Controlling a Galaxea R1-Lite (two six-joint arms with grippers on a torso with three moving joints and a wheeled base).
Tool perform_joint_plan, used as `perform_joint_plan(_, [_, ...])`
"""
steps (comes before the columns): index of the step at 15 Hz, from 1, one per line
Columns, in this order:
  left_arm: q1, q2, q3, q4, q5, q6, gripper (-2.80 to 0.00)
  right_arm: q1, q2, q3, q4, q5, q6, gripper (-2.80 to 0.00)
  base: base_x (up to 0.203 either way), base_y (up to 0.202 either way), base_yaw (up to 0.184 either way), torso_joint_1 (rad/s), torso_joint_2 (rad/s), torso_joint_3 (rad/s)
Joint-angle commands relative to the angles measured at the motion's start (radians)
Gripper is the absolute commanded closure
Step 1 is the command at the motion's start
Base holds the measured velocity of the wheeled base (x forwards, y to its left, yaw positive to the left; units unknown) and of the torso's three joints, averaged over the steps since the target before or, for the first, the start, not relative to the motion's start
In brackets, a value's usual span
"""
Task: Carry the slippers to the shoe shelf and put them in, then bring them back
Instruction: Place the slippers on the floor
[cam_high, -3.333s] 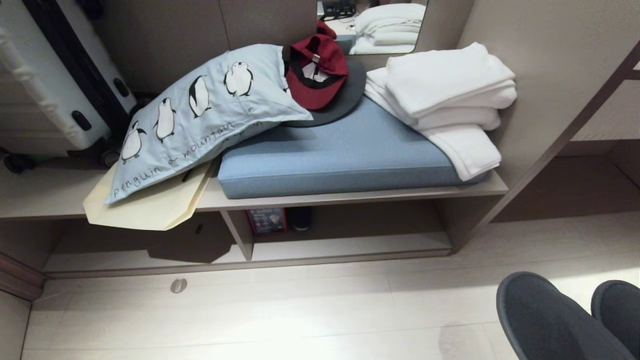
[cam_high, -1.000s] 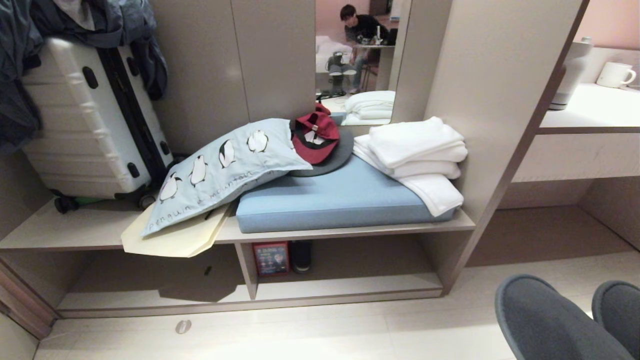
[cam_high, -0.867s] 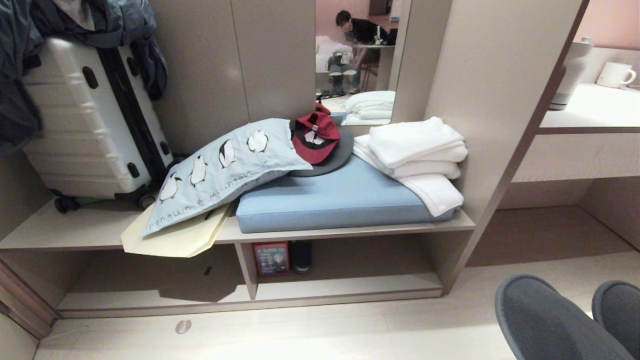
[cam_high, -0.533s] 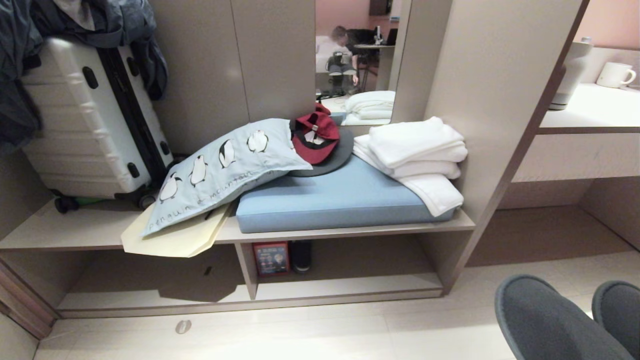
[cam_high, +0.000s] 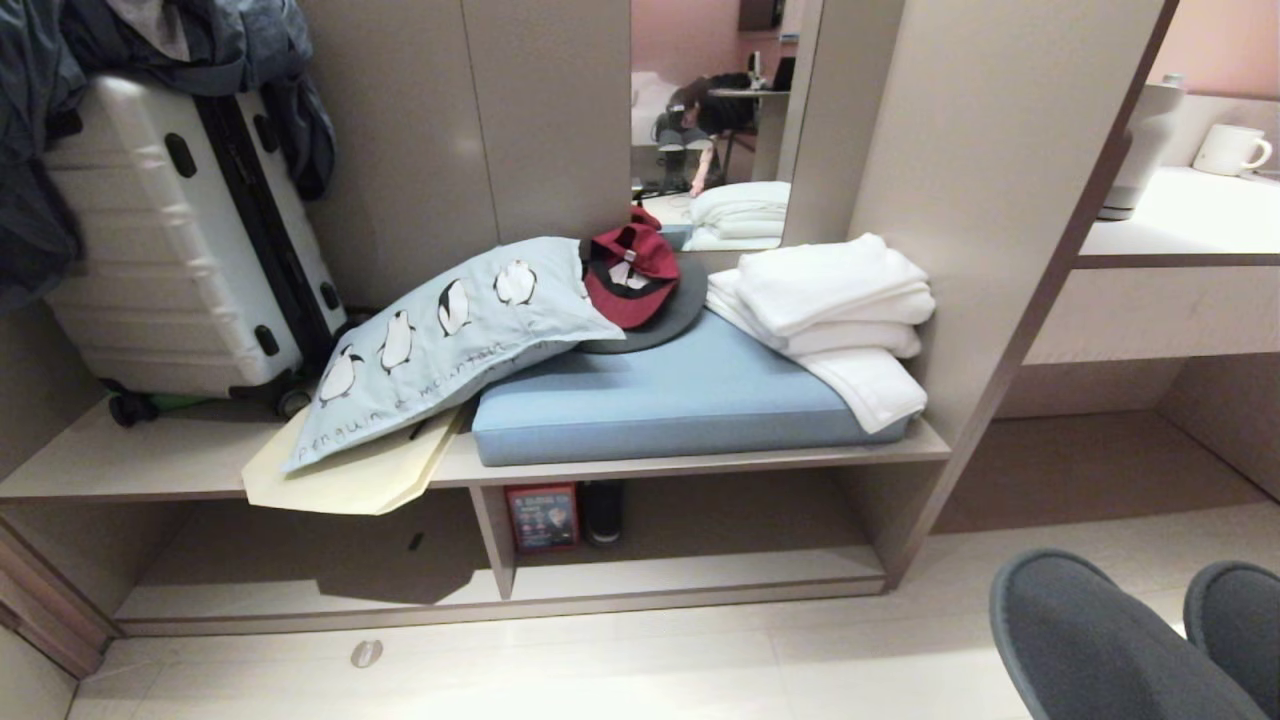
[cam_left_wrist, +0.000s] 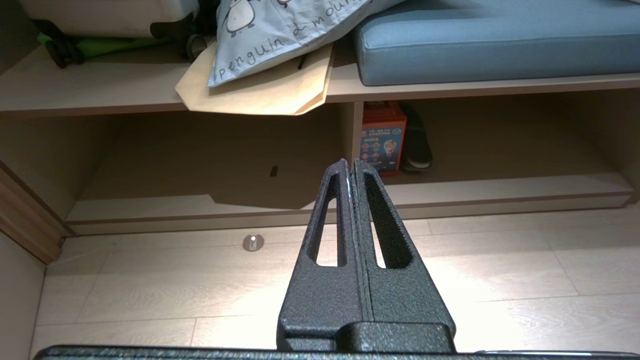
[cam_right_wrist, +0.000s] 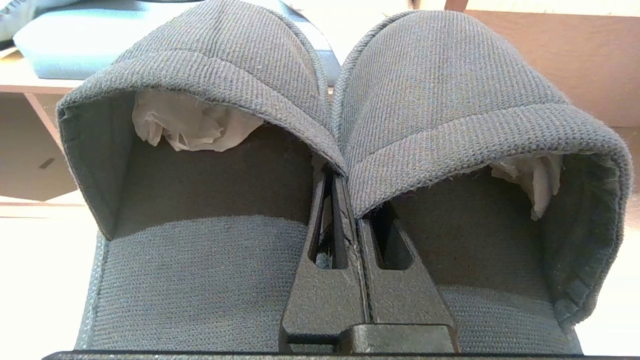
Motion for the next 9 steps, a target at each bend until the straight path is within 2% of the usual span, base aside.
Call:
perform_joint_plan(1, [0.000, 0.001, 0.000, 0.000, 0.001, 0.000, 0.00, 0.001, 0.001, 0.000, 0.000, 0.000, 0.000, 0.00, 0.000, 0.000, 0.000, 0.000, 0.00, 0.000])
perform_joint_plan(9, [0.000, 0.001, 0.000, 0.000, 0.001, 0.000, 0.00, 0.000, 0.001, 0.000, 0.000, 0.000, 0.000, 0.00, 0.000, 0.000, 0.000, 0.000, 0.00, 0.000])
